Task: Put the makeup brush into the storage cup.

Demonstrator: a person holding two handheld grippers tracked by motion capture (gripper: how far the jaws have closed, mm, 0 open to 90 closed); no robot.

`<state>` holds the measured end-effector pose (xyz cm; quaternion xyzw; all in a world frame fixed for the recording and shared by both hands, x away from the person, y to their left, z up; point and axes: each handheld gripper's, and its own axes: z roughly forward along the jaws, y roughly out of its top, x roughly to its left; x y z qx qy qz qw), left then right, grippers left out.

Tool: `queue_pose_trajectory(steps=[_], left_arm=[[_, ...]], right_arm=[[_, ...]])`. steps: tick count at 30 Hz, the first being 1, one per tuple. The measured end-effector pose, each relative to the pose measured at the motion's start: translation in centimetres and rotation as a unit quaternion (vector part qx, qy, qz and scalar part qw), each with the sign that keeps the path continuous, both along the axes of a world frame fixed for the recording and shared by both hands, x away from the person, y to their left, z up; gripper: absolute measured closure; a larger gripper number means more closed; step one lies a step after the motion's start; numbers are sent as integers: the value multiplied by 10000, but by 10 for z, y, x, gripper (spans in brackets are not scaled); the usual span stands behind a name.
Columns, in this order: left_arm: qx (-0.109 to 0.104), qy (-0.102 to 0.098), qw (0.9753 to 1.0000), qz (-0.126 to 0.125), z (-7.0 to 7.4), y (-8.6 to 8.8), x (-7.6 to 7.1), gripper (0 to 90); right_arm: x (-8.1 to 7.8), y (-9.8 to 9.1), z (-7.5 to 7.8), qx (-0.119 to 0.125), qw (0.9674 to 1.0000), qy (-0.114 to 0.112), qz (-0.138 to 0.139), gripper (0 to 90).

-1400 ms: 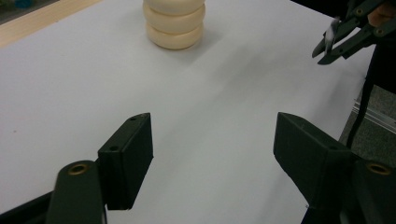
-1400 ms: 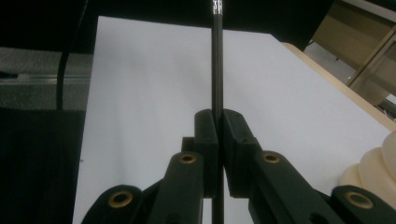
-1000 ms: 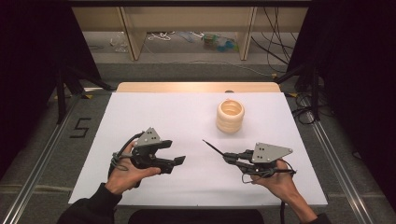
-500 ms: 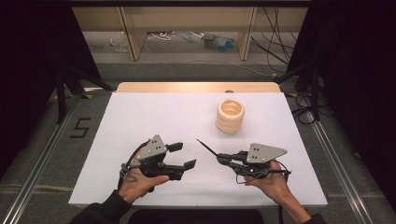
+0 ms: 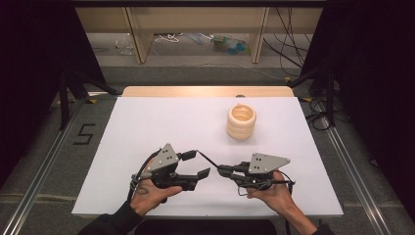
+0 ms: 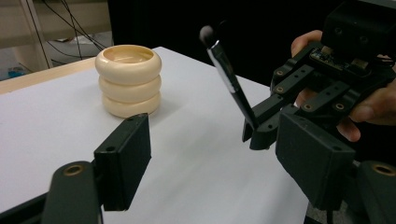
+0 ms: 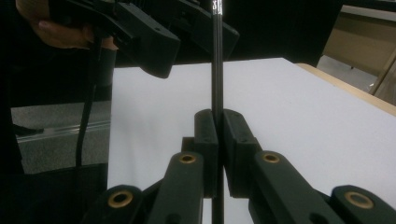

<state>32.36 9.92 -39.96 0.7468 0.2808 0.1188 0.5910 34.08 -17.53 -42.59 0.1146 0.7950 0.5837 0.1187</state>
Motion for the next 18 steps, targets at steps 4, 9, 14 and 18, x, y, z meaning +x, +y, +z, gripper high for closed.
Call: queue_pose_trajectory(steps=[4, 9, 14, 18], left_arm=[[-57, -60, 10000, -29, 1, 0, -1, 324], [-156, -69, 9998, -33, 2, -1, -2, 388], [-198, -89, 9997, -123, 1, -2, -1, 457], [-280, -94, 9994, -156, 2, -2, -1, 516]], right_arm=[[0, 4, -1, -11, 10000, 40, 66, 858], [0, 8, -1, -16, 9999, 26, 113, 858], [-1, 10, -2, 55, 10000, -5, 69, 858], [-1, 10, -1, 6, 9999, 12, 135, 858]])
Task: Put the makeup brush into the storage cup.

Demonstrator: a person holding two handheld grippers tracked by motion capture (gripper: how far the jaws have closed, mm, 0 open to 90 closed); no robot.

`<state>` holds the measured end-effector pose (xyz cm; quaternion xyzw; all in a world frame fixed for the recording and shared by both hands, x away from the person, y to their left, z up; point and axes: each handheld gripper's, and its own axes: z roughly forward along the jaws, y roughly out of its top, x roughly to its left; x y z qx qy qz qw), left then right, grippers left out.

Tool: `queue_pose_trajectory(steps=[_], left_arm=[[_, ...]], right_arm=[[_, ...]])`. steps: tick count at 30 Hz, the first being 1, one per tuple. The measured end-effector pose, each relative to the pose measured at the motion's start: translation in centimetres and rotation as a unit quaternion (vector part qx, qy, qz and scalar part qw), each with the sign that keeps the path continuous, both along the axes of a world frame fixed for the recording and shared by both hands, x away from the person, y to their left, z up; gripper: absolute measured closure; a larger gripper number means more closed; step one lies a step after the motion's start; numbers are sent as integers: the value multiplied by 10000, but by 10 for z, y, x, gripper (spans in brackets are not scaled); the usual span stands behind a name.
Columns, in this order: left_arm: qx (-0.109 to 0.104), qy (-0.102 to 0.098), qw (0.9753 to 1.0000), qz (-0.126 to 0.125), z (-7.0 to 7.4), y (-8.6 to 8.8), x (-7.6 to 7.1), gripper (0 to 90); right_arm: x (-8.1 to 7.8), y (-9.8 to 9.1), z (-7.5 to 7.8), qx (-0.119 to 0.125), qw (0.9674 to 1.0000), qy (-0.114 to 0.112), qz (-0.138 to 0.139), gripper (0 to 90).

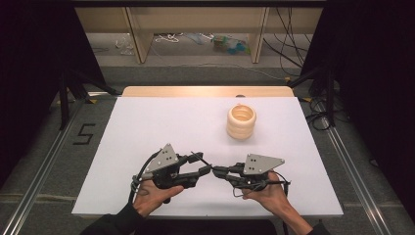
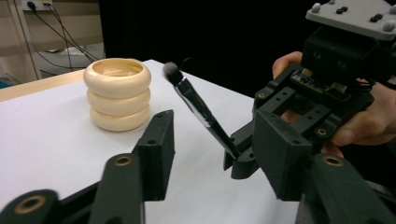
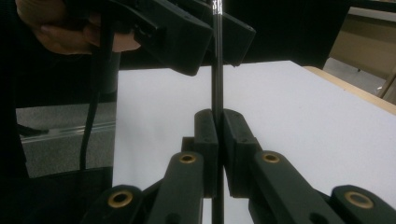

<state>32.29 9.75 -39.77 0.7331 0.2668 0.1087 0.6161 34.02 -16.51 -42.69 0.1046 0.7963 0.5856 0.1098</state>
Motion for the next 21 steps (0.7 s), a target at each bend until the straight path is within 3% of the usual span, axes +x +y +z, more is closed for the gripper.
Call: queue_pose_trajectory(steps=[2, 5, 6, 11, 21], left_arm=[[-70, 68, 10000, 16, 0, 0, -1, 546], [-85, -17, 9999, -67, 1, 1, 0, 584], [-150, 55, 9999, -34, 1, 0, -1, 594], [-171, -27, 9998, -109, 1, 2, 1, 640], [-307, 11, 9994, -157, 2, 3, 0, 722]], right_arm=[[0, 1, 0, 5, 10000, 15, 16, 858], [-1, 2, 0, 50, 10000, -16, 1, 858], [-1, 2, 0, 66, 10000, -10, 29, 858], [0, 3, 0, 113, 9999, -28, 104, 858], [-2, 2, 1, 122, 9999, -23, 89, 859]])
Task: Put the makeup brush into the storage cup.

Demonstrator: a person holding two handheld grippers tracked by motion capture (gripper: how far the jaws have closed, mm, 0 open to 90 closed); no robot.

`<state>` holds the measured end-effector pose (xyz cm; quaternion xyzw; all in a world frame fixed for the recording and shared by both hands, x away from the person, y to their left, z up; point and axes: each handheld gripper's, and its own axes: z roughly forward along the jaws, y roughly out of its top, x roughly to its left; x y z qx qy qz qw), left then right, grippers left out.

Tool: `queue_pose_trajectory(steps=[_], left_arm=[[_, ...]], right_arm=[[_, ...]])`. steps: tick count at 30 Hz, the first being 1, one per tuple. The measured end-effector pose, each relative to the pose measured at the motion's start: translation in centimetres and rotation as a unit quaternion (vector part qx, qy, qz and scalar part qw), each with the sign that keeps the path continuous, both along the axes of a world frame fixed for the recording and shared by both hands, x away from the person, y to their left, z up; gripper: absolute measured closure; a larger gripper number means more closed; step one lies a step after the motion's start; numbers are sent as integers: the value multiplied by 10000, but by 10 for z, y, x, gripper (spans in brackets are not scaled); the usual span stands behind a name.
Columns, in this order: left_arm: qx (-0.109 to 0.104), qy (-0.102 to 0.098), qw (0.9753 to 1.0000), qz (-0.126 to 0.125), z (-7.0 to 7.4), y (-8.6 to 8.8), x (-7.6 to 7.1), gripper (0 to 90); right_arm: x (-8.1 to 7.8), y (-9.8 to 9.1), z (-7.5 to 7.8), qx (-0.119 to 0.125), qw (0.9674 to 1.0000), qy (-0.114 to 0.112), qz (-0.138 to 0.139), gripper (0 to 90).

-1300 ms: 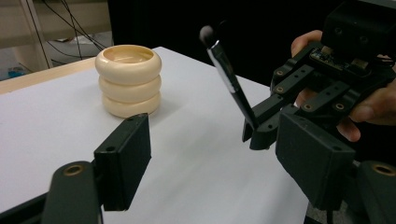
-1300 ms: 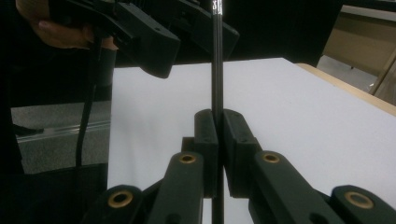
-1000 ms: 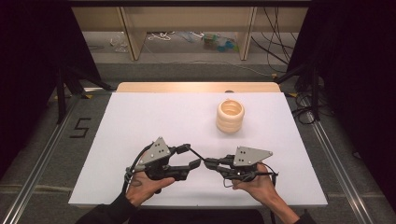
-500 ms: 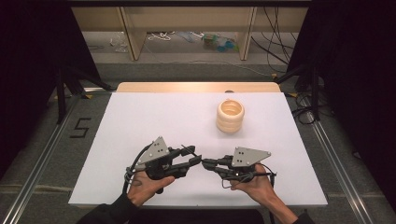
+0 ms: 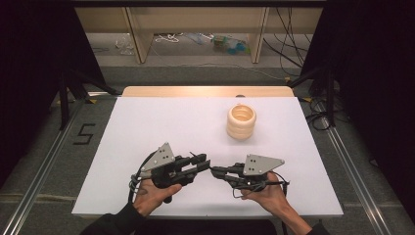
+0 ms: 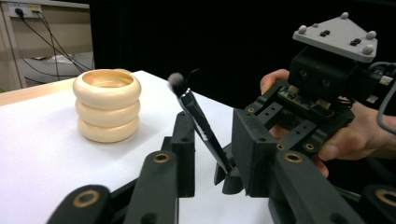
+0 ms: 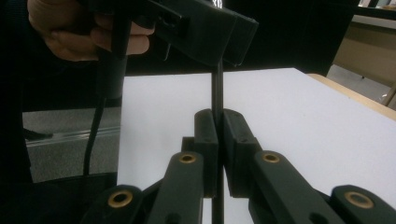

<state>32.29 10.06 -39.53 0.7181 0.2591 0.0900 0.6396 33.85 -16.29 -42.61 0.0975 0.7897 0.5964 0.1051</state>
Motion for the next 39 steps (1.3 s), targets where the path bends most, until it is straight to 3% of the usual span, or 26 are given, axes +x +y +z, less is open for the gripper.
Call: queue_pose_trajectory(steps=[4, 5, 9, 13, 14, 17, 18, 22, 26, 36, 39], left_arm=[[-47, -33, 10000, -66, 0, 1, 1, 760], [-110, 79, 9999, -5, 0, 1, 0, 771], [-196, 143, 9997, -92, -1, 1, 0, 800], [-258, 217, 9992, -230, 0, 1, 1, 835], [-200, 150, 9991, -344, 0, 2, 2, 842], [-160, 271, 9990, -302, 1, 0, -1, 851], [-105, 194, 9990, -382, 2, 0, 0, 851], [35, 288, 9991, -324, 3, -4, -2, 851], [219, 246, 9989, -324, 4, -8, -2, 852], [565, 122, 9978, -324, 6, -12, -1, 852], [566, 154, 9977, -335, 6, -14, -1, 852]], right_arm=[[1, 1, 0, 49, 10000, -68, 35, 858], [1, 1, 0, 44, 10000, -87, 20, 858], [0, 1, -1, 75, 9999, -18, 103, 858], [0, 2, -1, 4, 9998, -119, 132, 857], [0, 2, -1, -58, 9998, -188, 91, 855], [-2, 2, 0, -171, 9996, -214, 121, 850], [-2, 2, 0, -185, 9995, -209, 119, 845], [-2, 5, 1, -376, 9988, -300, 31, 720], [-6, 8, 4, -622, 9971, -439, -38, 662], [-8, 12, 6, -706, 9963, -491, -60, 688], [-8, 13, 6, -758, 9959, -496, -44, 712]])
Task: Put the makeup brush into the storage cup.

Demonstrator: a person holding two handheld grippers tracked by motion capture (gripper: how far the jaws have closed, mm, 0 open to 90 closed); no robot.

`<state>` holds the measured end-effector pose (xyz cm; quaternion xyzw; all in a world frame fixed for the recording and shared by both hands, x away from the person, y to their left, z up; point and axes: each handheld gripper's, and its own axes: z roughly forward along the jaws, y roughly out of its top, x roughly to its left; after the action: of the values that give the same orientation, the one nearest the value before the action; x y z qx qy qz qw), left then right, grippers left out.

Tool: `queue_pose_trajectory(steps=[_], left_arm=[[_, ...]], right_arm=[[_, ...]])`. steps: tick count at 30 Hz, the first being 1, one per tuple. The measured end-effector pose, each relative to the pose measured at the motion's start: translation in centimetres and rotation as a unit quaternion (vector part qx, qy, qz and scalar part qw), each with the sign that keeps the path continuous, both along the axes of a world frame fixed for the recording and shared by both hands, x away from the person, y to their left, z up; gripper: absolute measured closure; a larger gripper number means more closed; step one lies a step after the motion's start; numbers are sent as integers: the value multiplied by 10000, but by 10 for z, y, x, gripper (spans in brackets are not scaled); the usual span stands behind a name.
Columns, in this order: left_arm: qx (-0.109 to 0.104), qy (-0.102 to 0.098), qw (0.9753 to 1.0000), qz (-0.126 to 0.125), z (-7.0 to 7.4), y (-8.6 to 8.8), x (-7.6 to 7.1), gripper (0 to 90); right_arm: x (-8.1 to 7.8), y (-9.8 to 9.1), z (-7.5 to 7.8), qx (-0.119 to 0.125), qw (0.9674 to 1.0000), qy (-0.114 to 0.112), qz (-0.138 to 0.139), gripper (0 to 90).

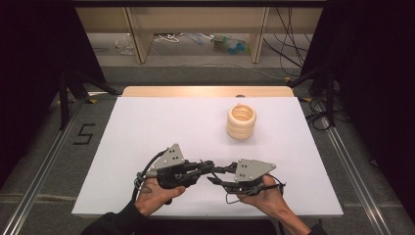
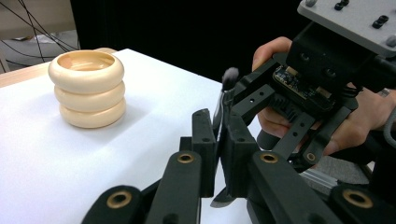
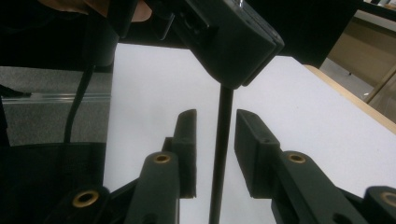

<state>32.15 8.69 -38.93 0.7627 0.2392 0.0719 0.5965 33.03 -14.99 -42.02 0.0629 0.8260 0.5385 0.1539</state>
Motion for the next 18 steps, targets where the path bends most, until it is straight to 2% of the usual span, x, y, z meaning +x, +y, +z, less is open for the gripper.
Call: queue_pose_trajectory(steps=[11, 15, 18], left_arm=[[189, -64, 9998, -46, -1, -2, 0, 852], [184, -21, 9998, -32, -1, -3, -1, 851], [209, -60, 9997, -67, -1, -4, 0, 851]], right_arm=[[1, 0, 0, 16, 10000, 42, -14, 768], [1, 1, 0, 10, 10000, 43, -20, 786], [1, 1, 0, 11, 10000, 38, -16, 799]])
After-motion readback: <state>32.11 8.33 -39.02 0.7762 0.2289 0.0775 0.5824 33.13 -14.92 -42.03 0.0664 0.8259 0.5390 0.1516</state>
